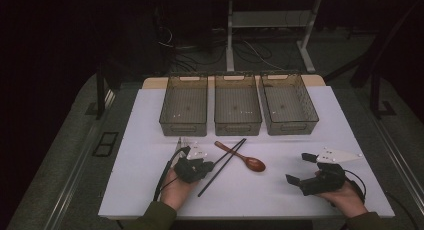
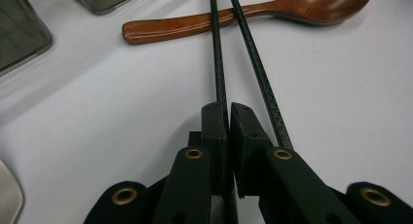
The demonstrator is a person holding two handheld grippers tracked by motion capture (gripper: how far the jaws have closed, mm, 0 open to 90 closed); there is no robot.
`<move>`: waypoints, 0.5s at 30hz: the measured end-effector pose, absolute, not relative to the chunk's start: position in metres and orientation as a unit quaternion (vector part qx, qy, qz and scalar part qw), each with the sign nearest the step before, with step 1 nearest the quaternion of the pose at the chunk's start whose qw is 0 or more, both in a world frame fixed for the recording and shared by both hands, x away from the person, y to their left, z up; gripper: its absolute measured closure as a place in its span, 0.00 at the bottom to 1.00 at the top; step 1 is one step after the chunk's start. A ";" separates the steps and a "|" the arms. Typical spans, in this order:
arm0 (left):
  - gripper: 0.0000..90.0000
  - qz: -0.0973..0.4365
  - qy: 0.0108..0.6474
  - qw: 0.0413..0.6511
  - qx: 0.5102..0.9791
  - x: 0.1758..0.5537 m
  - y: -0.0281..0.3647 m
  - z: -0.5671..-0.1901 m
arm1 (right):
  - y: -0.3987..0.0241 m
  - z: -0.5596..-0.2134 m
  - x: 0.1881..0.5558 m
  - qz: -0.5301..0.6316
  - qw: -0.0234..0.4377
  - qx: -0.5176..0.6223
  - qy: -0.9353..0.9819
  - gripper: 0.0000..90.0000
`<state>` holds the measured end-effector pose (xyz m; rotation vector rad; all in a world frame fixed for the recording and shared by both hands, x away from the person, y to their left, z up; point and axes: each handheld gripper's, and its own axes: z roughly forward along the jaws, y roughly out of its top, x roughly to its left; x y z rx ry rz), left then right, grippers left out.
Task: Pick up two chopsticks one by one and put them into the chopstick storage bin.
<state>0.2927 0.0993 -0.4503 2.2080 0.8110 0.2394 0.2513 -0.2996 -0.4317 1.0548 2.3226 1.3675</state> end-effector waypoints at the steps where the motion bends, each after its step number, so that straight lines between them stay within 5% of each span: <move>1: 0.94 0.094 0.320 0.378 0.864 0.293 0.099 -0.450 | -0.299 -0.432 0.251 0.468 0.123 0.362 0.797 0.00; 15: 0.94 0.093 0.327 0.384 0.858 0.295 0.107 -0.445 | -0.299 -0.432 0.251 0.470 0.122 0.361 0.796 0.00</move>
